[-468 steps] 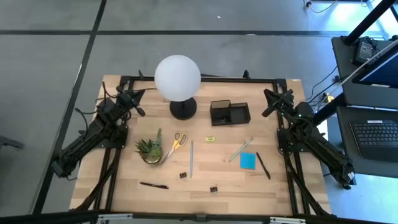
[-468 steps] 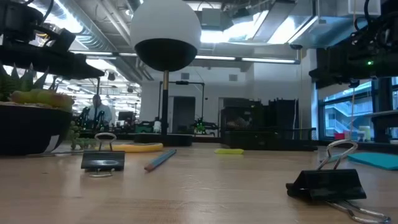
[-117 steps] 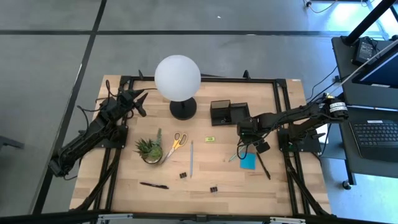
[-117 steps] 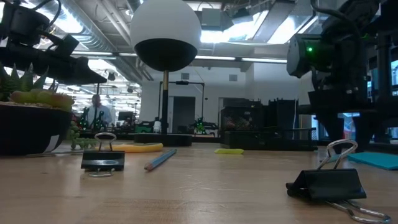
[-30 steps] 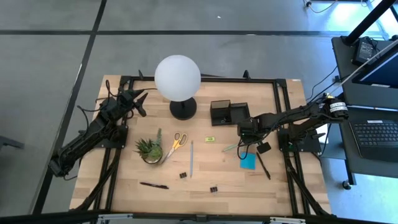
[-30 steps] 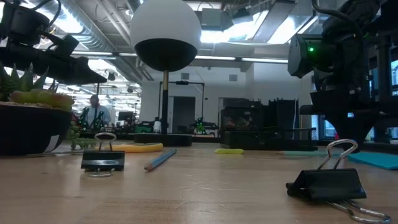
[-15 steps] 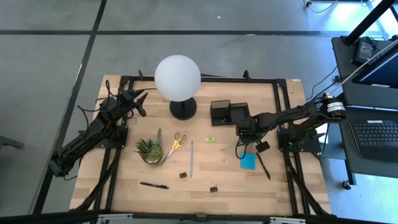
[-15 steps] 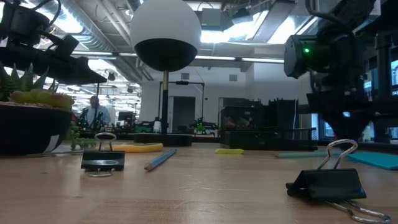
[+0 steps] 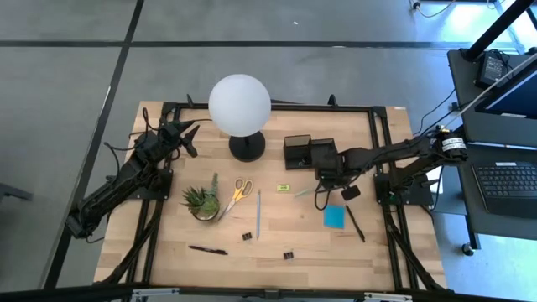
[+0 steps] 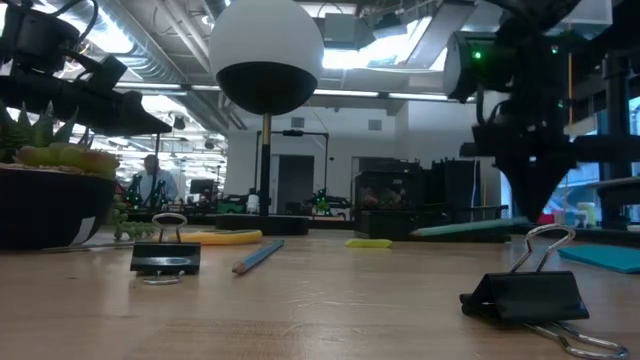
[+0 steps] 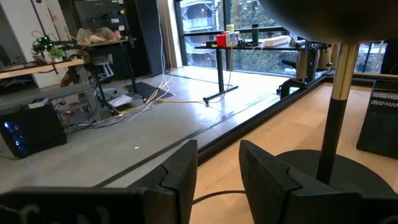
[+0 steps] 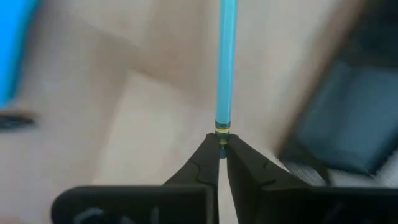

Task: Pick and place office supplies into organizer
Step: Put the light blue pencil into the desk organizer

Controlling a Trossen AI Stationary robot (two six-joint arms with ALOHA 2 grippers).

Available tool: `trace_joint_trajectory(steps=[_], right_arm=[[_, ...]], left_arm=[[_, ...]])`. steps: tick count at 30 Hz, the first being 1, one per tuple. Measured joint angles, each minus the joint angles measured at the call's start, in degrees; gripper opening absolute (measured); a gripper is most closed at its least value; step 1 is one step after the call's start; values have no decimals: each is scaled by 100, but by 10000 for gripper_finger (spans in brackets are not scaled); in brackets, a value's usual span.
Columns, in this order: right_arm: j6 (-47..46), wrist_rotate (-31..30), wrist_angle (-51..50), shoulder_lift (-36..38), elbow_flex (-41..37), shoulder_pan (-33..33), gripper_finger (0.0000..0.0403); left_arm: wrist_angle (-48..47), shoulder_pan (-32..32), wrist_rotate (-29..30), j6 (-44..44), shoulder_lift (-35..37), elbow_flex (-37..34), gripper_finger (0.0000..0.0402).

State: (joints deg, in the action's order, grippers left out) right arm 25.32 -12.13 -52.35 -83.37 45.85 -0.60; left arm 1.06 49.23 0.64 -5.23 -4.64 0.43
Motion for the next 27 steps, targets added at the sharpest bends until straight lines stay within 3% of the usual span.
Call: trace_joint_trajectory(steps=[8, 18, 27], right_arm=[[8, -1832, -1442, 9, 1149, 0, 24], [278, -4996, -2622, 17, 2582, -4, 24], [2371, -5346, -1931, 15, 2661, -225, 24]], left_arm=[[0, 0, 0, 0, -2, 1, 114], [0, 0, 0, 0, 0, 0, 114], [0, 0, 0, 0, -1, 1, 114]])
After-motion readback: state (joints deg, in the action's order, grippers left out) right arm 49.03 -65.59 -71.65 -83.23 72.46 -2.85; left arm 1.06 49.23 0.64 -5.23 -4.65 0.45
